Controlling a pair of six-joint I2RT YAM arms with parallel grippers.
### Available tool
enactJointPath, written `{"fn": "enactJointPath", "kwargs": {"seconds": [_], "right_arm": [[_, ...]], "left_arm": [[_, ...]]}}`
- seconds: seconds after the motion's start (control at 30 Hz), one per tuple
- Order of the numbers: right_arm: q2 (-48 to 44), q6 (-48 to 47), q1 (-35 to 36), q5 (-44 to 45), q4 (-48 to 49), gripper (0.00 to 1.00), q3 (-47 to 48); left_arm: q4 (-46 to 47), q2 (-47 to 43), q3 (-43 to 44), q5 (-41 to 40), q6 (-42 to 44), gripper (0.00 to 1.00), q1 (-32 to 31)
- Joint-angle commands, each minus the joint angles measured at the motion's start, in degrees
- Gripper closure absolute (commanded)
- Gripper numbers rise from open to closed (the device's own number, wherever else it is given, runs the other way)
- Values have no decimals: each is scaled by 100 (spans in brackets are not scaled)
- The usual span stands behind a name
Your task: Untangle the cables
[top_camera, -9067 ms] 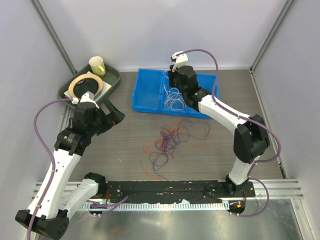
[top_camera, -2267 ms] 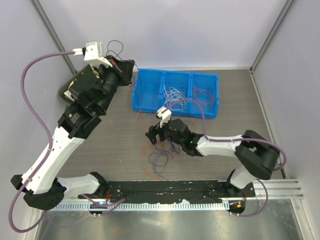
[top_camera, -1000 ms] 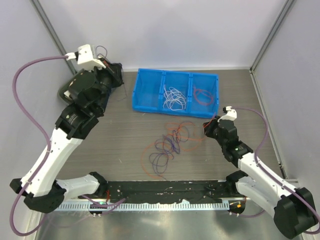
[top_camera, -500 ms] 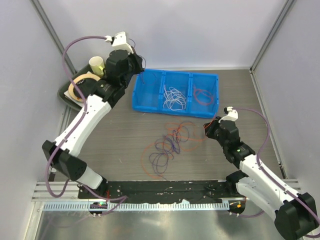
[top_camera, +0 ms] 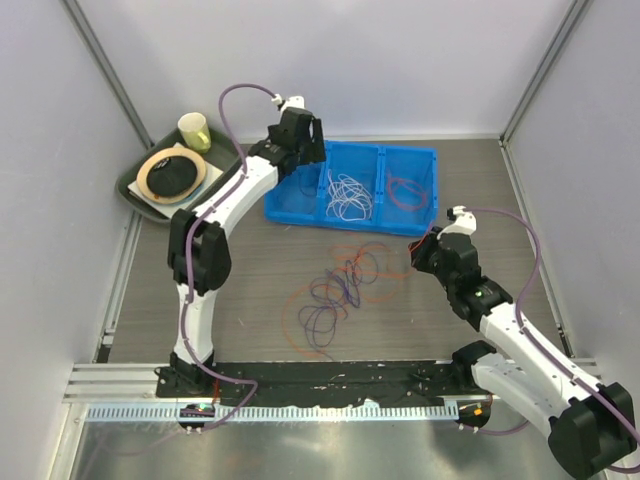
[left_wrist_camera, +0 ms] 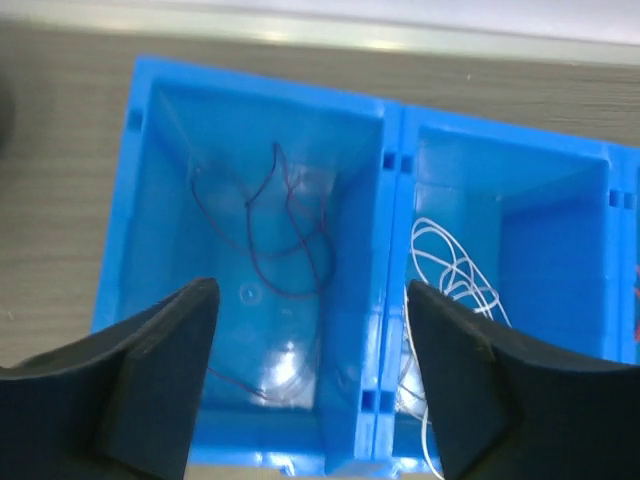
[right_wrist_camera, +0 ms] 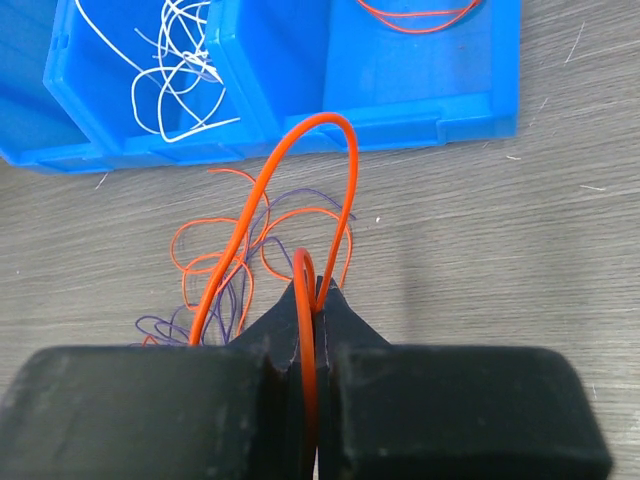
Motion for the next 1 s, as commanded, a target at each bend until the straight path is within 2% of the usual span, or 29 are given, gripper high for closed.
{"fn": "enactJointPath", "kwargs": {"seconds": [0.0,0.07,0.1,0.27,0.3,0.47,0.53,0.6,0.67,0.73,0.83,0.97], "right_arm": [[45,-140,-19,-54,-40,99,354],[28,-219,-19,-255,-49,99,442],[10,-237,-19,-335,-49,99,477],[-95,-430,-19,-1091,153,99,898],[-130,-413,-19,-1587,223,99,977],[-8,43,-19,-2742,969,99,1549],[150,315,-11,-3085,1225,99,1907],[300,457,-2,-3121,1139,99,2268],[449,746,-2,-3428,1365,99,2638],[511,1044,16,-3727,2039,99,2726],[704,1485,77,-4114,2263,99,3172],[1195,1863,261,-4536,2211,99,3991]], "left_arm": [[-541,-564,367,83,-256,12,24],[-515,-802,103,145,-335,1,6],[-506,-960,-2,172,-361,0,-3],[-479,-2321,-1135,584,-581,0,-169],[-418,-2550,-1372,672,-668,0,-283],[117,-4314,-3331,875,-871,0,-775],[259,-4704,-4059,858,-976,0,-1056],[416,-5221,-4527,953,-1073,0,-1215],[714,-5574,-5326,1487,-889,0,-1321],[1040,-6101,-6037,1683,-942,0,-1383],[1593,-6629,-6698,2139,-854,0,-1479],[2297,-6920,-7025,2922,-635,0,-1663]]}}
